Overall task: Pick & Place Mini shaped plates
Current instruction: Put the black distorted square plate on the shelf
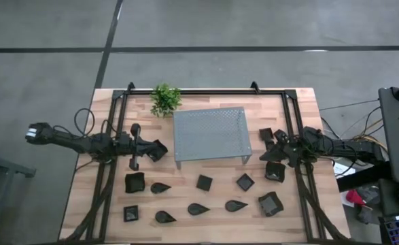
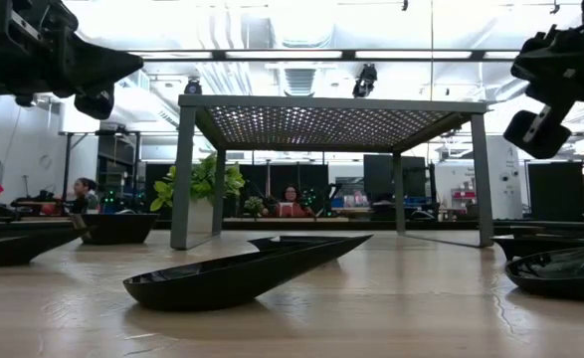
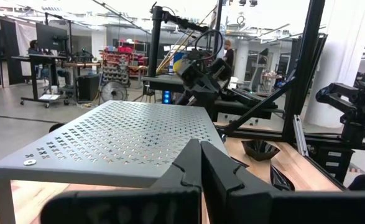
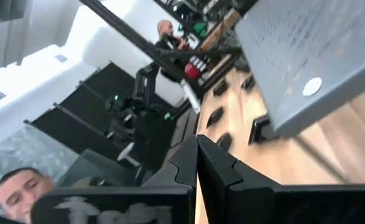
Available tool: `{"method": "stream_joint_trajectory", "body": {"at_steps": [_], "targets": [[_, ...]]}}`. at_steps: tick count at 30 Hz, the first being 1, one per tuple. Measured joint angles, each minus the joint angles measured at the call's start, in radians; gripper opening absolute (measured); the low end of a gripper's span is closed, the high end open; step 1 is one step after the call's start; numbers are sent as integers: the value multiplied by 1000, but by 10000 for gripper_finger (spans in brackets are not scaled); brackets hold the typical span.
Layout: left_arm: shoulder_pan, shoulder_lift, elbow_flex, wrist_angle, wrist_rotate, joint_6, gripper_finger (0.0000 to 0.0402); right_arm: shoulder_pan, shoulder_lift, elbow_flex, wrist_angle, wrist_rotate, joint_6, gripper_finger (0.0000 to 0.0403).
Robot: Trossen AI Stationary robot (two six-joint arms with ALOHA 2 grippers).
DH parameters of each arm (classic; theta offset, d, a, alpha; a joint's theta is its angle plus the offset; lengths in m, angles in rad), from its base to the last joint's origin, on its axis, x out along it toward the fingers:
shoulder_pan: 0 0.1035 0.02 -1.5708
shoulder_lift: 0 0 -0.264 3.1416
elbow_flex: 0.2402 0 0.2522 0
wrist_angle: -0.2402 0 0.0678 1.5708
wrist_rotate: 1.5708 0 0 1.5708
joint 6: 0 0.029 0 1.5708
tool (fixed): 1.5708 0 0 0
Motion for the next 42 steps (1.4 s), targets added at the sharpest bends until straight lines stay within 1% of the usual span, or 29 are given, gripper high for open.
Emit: {"method": "stream_joint_trajectory", "body": {"at_steps": [3,8,11,15,19,22,25,28,31,34,37,39,42], "targets": [[0,0,0,-1,0,0,0,52,6,15,-44,44,3,8],[0,0,0,-2,0,0,0,170,49,55,-111,177,26,8],[0,0,0,-4,0,0,0,255,101,104,-205,259,55,8],[0,0,0,-5,0,0,0,368,199,195,-397,367,165,8],[0,0,0,-9,0,0,0,457,318,283,-562,429,315,8],[0,0,0,-10,0,0,0,494,418,351,-639,432,388,8],[0,0,0,-14,0,0,0,520,523,425,-695,412,418,8],[0,0,0,-14,0,0,0,544,628,510,-704,381,396,8],[0,0,0,-14,0,0,0,565,742,603,-744,373,356,8],[0,0,0,-14,0,0,0,582,853,703,-841,372,306,8],[0,0,0,-14,0,0,0,592,961,789,-980,370,283,8],[0,0,0,-14,0,0,0,597,1031,824,-1041,336,284,8],[0,0,0,-14,0,0,0,607,1127,848,-1048,302,286,8]]}}
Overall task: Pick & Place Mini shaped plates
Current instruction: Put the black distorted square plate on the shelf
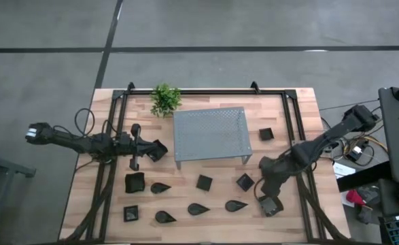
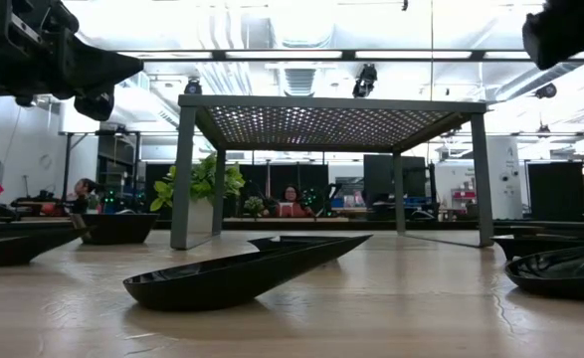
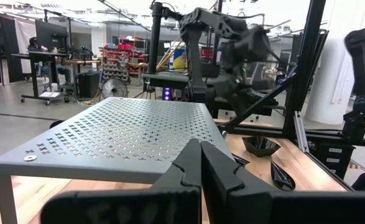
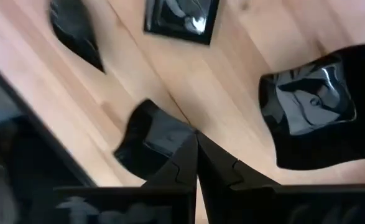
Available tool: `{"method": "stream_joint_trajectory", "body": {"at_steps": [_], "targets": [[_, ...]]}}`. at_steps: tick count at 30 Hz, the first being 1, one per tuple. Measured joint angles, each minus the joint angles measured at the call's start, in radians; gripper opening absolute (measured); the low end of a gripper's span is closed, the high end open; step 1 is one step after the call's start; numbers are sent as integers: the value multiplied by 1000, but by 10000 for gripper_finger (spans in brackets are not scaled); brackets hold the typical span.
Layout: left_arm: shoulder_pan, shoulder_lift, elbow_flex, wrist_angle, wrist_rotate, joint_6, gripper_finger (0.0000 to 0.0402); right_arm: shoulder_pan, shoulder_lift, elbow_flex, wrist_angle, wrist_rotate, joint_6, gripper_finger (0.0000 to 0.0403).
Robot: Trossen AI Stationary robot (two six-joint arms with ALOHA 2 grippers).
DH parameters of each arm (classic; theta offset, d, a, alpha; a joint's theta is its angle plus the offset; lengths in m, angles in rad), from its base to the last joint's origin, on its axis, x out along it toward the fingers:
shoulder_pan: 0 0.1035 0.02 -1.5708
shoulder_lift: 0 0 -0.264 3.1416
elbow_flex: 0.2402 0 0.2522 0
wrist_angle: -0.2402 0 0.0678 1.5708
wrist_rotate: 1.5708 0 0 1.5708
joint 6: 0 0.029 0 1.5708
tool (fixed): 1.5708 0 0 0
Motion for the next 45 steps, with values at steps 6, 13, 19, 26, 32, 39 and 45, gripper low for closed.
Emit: {"method": "stream_joint_trajectory", "body": {"at_steps": [6,13,19,26,32,39,45], "targets": [[0,0,0,-5,0,0,0,10,163,33,-58,-51,-78,8],[0,0,0,-7,0,0,0,75,258,90,-140,48,-219,8],[0,0,0,-7,0,0,0,119,292,114,-132,131,-238,9],[0,0,0,-12,0,0,0,137,315,84,-136,154,-211,63],[0,0,0,-15,0,0,0,145,329,81,-134,163,-211,123],[0,0,0,-17,0,0,0,154,342,68,-137,208,-231,129],[0,0,0,-18,0,0,0,156,359,57,-139,219,-234,118]]}}
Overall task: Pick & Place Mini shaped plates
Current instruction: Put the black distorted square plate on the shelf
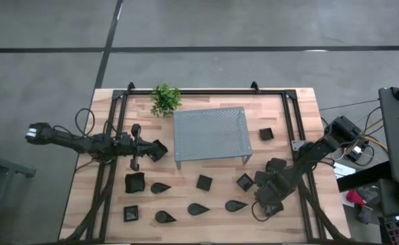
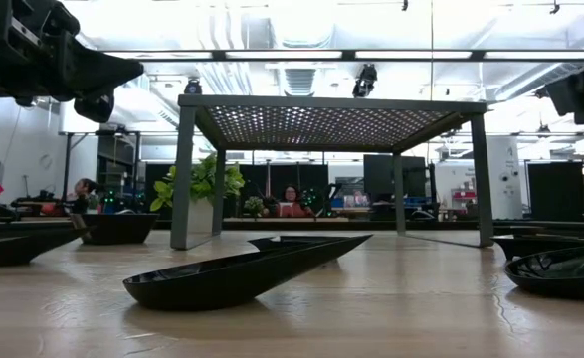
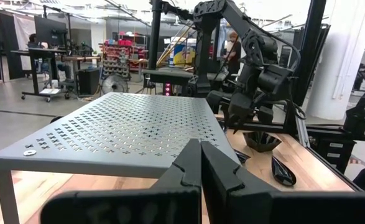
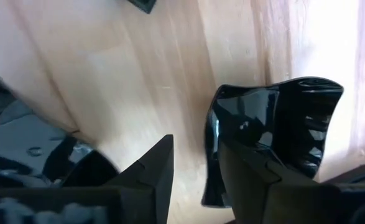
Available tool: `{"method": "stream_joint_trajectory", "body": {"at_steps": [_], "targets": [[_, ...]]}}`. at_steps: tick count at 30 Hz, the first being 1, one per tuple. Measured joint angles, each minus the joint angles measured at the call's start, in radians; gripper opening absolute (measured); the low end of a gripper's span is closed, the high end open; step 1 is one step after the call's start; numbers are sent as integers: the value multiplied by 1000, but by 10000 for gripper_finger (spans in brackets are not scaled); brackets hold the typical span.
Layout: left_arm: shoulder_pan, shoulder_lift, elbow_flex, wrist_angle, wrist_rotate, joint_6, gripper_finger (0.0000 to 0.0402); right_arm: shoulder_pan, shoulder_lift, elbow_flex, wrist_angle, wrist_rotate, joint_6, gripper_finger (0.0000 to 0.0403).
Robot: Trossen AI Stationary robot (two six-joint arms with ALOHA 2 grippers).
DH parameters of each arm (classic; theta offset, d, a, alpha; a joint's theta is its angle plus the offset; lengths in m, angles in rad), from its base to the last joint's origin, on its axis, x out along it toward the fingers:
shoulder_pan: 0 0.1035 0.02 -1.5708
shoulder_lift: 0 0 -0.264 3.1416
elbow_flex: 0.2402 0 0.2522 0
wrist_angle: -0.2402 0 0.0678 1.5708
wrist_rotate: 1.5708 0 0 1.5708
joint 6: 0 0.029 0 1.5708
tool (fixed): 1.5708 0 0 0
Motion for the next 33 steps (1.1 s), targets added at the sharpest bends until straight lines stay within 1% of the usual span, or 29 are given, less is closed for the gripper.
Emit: {"method": "stream_joint_trajectory", "body": {"at_steps": [5,14,17,21,23,28,33], "targets": [[0,0,0,-4,0,0,0,0,15,-17,1,31,-4,110],[0,0,0,-4,0,0,0,0,26,-43,4,37,-1,92],[0,0,0,-4,0,0,0,0,26,-49,4,35,3,74],[0,0,0,-4,0,0,0,0,26,-47,4,9,11,31],[0,0,0,-4,0,0,0,0,26,-37,5,3,20,14],[0,0,0,-4,0,0,0,0,26,7,-29,1,25,9],[0,0,0,-4,0,0,0,0,26,90,-147,8,6,8]]}}
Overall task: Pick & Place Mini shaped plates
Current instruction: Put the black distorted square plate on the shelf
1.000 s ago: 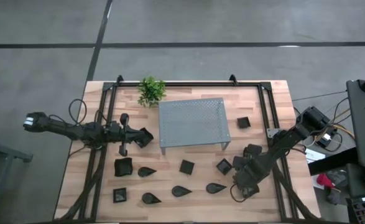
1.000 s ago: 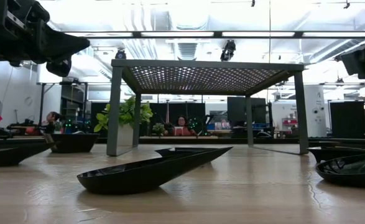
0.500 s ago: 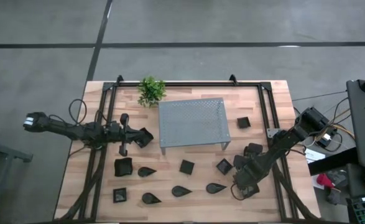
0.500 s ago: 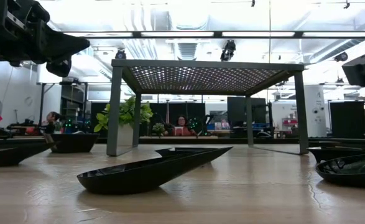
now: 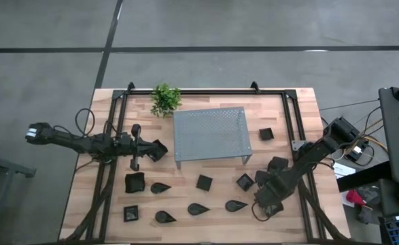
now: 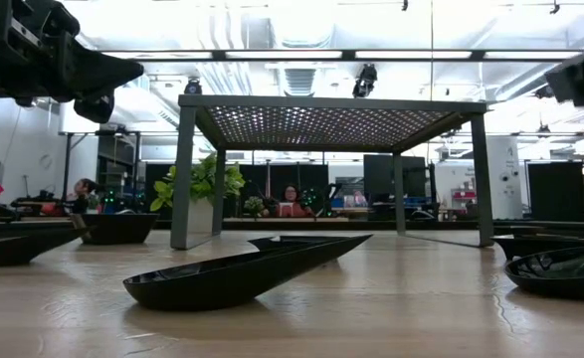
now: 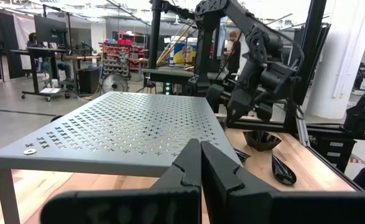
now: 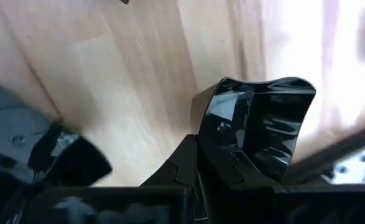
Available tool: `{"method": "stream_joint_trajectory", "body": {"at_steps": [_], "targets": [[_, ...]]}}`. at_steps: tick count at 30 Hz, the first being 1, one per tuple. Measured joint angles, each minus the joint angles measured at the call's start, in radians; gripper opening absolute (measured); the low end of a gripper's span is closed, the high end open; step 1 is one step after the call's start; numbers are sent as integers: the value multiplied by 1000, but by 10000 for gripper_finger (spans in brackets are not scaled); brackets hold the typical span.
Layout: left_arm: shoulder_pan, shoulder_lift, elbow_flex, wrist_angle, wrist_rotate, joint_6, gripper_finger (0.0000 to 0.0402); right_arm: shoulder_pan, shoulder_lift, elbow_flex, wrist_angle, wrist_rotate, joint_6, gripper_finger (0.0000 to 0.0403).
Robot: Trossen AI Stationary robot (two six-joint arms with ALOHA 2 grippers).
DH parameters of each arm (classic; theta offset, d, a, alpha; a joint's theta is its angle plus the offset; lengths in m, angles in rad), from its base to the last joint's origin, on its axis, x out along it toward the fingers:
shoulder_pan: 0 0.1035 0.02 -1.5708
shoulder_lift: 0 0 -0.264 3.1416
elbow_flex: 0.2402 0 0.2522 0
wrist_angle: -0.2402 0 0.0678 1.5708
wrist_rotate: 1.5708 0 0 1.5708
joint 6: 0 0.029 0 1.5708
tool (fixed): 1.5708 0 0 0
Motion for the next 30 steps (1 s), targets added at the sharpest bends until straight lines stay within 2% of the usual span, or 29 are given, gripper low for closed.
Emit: {"method": "stream_joint_trajectory", "body": {"at_steps": [5,12,19,23,30], "targets": [[0,0,0,0,0,0,0,0,0,114,-146,47,-3,8],[0,0,0,0,0,0,0,-1,0,305,-326,202,-63,8],[0,0,0,0,0,0,0,-21,-9,437,-324,389,-292,8],[0,0,0,0,0,0,0,-63,-8,485,-324,443,-339,8],[0,0,0,0,0,0,0,-171,-7,506,-324,501,-544,8]]}}
